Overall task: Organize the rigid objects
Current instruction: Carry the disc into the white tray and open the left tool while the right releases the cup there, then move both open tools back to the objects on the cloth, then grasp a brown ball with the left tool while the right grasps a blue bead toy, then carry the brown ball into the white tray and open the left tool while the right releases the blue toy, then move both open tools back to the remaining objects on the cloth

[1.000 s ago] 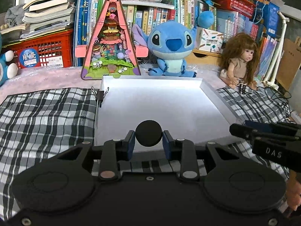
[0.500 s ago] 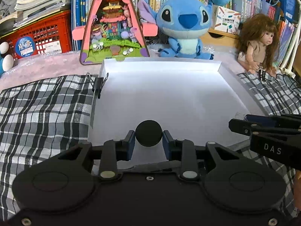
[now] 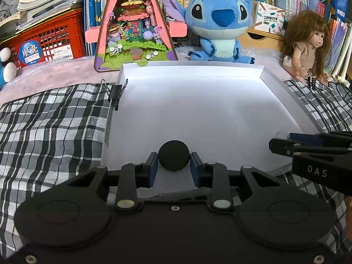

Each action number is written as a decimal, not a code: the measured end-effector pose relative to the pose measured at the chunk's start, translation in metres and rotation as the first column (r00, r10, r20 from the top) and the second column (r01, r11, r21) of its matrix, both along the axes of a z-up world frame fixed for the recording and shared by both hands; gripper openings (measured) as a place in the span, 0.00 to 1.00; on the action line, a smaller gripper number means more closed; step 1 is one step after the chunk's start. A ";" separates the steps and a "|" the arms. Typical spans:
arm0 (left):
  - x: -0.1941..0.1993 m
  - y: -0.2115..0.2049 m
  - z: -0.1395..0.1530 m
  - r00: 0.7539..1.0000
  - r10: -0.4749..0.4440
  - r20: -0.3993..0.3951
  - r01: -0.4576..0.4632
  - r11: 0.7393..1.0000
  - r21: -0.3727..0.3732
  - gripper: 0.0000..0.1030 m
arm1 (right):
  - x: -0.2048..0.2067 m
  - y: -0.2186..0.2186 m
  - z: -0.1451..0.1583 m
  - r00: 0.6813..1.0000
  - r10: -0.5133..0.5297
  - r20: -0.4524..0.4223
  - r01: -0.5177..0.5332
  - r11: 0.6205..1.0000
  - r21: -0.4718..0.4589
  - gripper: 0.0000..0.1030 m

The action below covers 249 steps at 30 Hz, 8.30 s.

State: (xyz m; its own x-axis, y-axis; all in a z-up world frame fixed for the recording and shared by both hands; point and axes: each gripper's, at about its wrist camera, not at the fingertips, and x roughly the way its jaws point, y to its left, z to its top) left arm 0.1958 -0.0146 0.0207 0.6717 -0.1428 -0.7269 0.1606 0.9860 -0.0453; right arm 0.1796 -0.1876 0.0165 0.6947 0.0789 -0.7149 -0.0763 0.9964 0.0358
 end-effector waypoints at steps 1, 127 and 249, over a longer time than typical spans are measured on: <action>0.000 0.000 0.000 1.000 0.001 0.001 -0.001 1.000 0.000 0.29 | 0.000 0.000 0.000 1.000 0.000 0.000 0.000 1.000 -0.001 0.37; -0.151 0.039 -0.005 0.987 -0.013 0.158 0.019 0.999 -0.037 0.19 | -0.159 -0.002 -0.009 0.976 0.066 0.209 -0.067 0.998 -0.006 0.42; -0.163 0.029 -0.002 0.986 -0.119 0.112 0.124 0.991 -0.039 0.62 | -0.173 0.001 -0.009 0.963 0.043 0.267 -0.007 0.991 -0.135 0.71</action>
